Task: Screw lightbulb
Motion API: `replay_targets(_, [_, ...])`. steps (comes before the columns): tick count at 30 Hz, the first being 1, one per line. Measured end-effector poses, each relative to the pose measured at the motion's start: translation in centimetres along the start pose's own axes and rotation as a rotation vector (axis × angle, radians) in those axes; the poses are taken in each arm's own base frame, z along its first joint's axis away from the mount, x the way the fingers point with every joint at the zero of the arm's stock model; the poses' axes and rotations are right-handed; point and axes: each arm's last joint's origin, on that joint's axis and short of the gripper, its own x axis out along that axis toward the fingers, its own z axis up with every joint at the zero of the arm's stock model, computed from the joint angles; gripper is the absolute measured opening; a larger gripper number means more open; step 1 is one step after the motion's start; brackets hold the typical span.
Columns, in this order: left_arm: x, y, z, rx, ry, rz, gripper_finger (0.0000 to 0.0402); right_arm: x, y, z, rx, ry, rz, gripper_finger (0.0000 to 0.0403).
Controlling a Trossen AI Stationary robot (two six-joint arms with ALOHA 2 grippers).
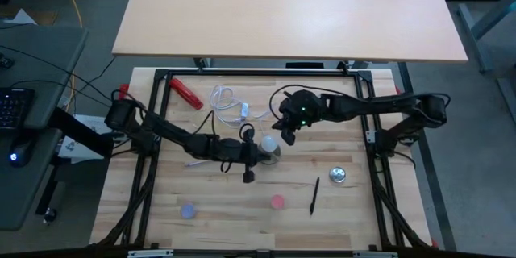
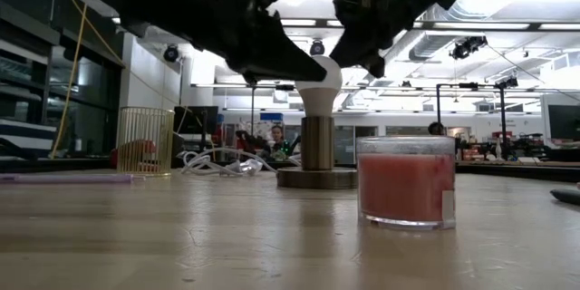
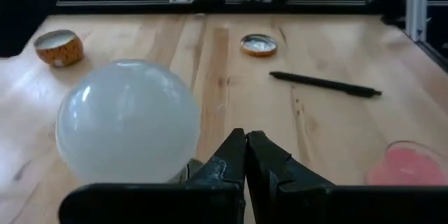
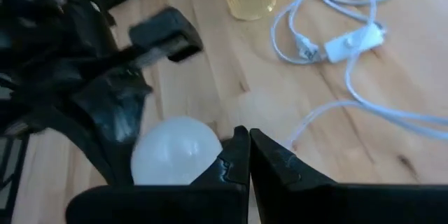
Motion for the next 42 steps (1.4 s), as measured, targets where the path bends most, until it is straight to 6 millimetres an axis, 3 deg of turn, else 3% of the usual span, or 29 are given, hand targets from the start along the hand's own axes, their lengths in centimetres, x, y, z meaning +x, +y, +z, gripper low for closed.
replay_targets(10, [0.6, 0.2, -1.0, 0.009, 0.062, 0.077, 0.0, 2.6, -0.5, -0.5, 0.042, 0.02, 0.021, 0.0])
replay_targets(18, [0.7, 1.0, -1.0, 0.007, 0.062, 0.158, 0.0, 2.7, -0.2, -0.7, 0.059, 0.042, 0.051, 0.0])
replay_targets(27, [0.6, 1.3, -1.0, 0.04, 0.075, 0.146, 0.0, 2.8, 1.4, -1.3, 0.052, 0.063, 0.041, 0.0])
replay_targets(33, [0.5, 1.3, -1.0, 0.093, 0.089, 0.156, 0.0, 2.7, 1.4, -1.8, 0.055, 0.104, 0.018, 0.0])
replay_targets(42, [0.2, 1.6, -0.7, 0.18, 0.101, 0.17, 0.0, 1.5, 1.6, -1.9, 0.063, 0.131, 0.008, 0.0])
